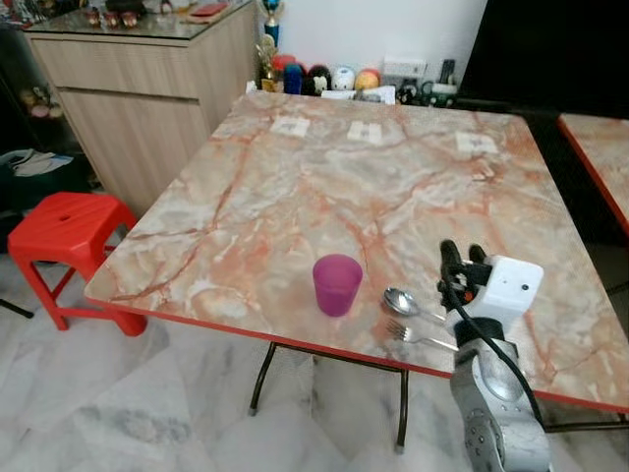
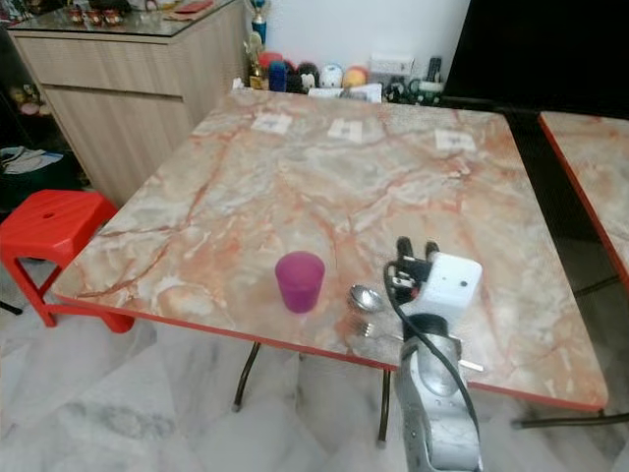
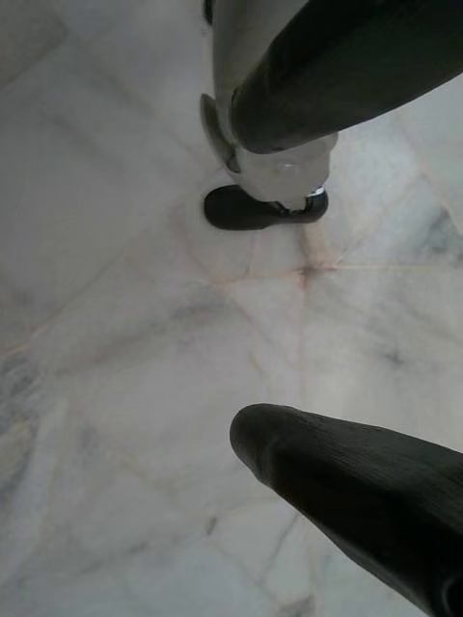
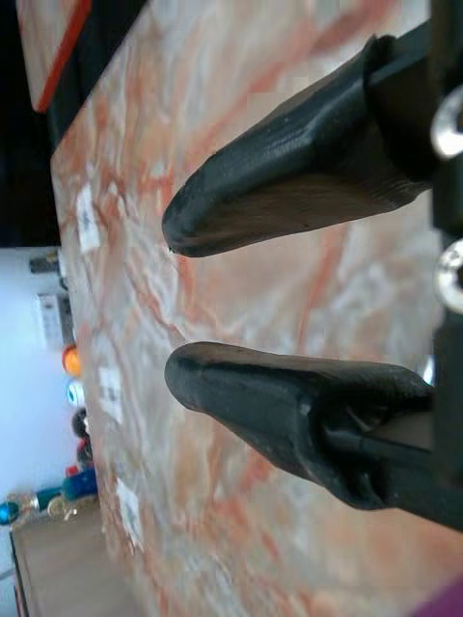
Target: Setting the table
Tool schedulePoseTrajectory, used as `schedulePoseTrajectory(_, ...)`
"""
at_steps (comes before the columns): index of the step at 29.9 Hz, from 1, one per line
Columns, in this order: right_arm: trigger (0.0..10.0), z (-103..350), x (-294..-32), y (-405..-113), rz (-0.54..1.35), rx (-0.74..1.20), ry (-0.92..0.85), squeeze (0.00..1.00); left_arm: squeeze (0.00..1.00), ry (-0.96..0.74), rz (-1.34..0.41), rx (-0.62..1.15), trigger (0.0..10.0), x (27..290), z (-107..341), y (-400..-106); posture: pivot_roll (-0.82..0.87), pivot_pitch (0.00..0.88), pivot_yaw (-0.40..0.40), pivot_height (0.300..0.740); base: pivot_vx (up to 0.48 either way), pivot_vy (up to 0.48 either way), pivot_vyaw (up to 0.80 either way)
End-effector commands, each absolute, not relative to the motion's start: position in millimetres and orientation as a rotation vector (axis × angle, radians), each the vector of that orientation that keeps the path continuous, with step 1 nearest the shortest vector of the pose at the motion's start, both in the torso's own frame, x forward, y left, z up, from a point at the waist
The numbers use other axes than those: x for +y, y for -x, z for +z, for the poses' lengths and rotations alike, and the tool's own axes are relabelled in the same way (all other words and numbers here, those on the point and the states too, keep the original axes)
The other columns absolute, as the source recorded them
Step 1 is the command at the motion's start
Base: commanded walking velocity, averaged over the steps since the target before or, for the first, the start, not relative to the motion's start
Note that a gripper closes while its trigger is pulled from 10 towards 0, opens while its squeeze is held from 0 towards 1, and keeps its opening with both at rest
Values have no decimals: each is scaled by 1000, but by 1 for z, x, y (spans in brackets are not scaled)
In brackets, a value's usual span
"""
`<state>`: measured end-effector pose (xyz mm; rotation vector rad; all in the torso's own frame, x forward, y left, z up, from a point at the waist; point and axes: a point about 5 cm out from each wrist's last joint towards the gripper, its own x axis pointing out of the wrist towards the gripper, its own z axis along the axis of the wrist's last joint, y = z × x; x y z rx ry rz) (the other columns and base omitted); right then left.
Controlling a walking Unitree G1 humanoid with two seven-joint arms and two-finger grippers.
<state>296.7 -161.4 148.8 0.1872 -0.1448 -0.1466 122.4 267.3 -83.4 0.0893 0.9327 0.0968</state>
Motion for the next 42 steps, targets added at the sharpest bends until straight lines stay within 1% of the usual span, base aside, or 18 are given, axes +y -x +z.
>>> schedulePoseTrajectory(1, 10000, 150, -159, -297, -145, -153, -191, 0, 0, -90, 100, 960, 10000, 268, -86, -115, 3, 78, -9, 740, 262, 0, 0)
schedulePoseTrajectory(10, 10000, 151, -159, -298, -152, -159, -194, 0, 0, -89, 101, 959, 10000, 268, -86, -115, 4, 79, -11, 740, 261, 0, 0)
schedulePoseTrajectory(17, 10000, 152, -164, -300, -176, -169, -185, 0, 0, -97, 95, 962, 10000, 268, -86, -115, 6, 79, -11, 740, 0, 0, 0)
schedulePoseTrajectory(23, 10000, 154, -173, -301, -233, -187, -173, 0, 0, -94, 96, 961, 10000, 268, -86, -115, 13, 82, -12, 740, 0, 0, 0)
schedulePoseTrajectory(25, 10000, 154, -180, -300, -273, -190, -167, 0, 0, -93, 96, 960, 10000, 268, -86, -114, 12, 83, -12, 740, 0, 0, 0)
schedulePoseTrajectory(32, 10000, 161, -192, -302, -264, -212, -111, 0, 0, -92, 94, 961, 10000, 267, -86, -114, 6, 86, -12, 740, 0, 0, 0)
schedulePoseTrajectory(34, 10000, 167, -200, -303, -240, -230, -63, 0, 0, -92, 93, 962, 10000, 267, -86, -114, 7, 84, -14, 740, 0, 0, 0)
schedulePoseTrajectory(37, 10000, 191, -222, -303, -128, -295, 82, 0, 0, -89, 95, 961, 10000, 266, -87, -114, 7, 80, -13, 740, 0, 0, 0)
schedulePoseTrajectory(39, 10000, 203, -233, -303, -70, -311, 100, 0, 0, -89, 94, 961, 10000, 266, -87, -114, -1, 79, -12, 740, 0, 0, 0)
schedulePoseTrajectory(40, 10000, 216, -245, -302, 20, -313, 170, 0, 0, -91, 92, 962, 10000, 266, -87, -114, -14, 75, -13, 740, 0, 0, 0)
schedulePoseTrajectory(41, 10000, 216, -245, -302, 20, -313, 170, 0, 0, -91, 92, 962, 10000, 266, -87, -114, -14, 75, -13, 740, 0, 0, 0)
schedulePoseTrajectory(42, 10000, 219, -250, -302, 62, -296, 206, 0, 0, -92, 91, 962, 10000, 266, -87, -114, -16, 75, -12, 740, 0, 0, 0)
